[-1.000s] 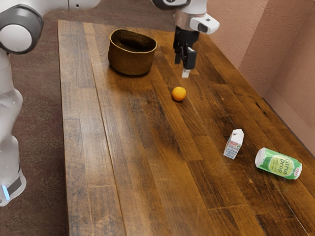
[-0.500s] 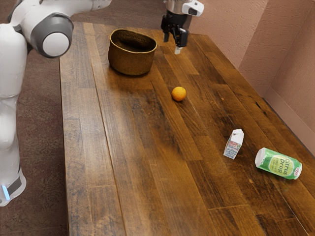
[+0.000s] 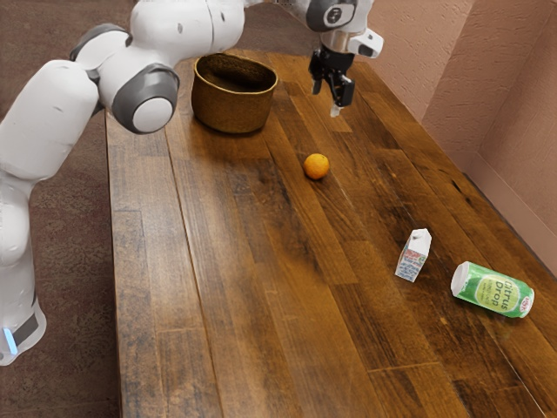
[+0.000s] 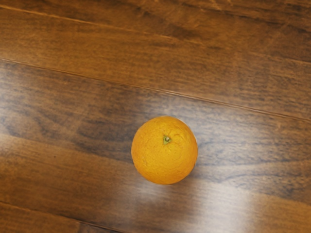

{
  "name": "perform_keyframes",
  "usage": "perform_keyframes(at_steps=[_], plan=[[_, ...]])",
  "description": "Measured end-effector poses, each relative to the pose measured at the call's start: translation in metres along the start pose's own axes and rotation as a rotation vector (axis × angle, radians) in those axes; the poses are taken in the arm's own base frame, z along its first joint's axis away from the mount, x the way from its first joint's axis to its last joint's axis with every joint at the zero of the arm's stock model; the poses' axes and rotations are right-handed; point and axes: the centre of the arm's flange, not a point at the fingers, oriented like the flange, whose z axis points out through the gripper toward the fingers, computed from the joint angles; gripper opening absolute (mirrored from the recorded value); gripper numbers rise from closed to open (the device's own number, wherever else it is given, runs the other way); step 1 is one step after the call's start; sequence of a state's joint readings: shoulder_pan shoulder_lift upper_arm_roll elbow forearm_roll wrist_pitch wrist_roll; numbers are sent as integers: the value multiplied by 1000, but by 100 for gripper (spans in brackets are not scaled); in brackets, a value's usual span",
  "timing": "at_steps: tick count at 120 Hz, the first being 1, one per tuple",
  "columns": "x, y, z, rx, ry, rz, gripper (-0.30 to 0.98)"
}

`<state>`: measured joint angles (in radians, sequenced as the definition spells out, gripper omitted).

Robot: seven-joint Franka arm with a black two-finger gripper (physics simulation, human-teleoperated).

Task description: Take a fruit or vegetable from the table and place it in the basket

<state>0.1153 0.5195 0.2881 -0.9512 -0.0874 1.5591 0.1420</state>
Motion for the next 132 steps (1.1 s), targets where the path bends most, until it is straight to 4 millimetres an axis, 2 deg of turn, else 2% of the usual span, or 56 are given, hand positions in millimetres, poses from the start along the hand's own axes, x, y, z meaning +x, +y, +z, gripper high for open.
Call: perform_keyframes(at_steps=[17,40,66,78,107,132], plan=[[8,0,30,-8,-46,1,69],[8,-3,41,-15,-69,-2,69],[19,2,96,-49,-110,-1,69],[20,5,114,-72,-116,-2,69],[22,-1,123,-73,-91,-12,69],[24,-3,139,-67,-105,-14,69]])
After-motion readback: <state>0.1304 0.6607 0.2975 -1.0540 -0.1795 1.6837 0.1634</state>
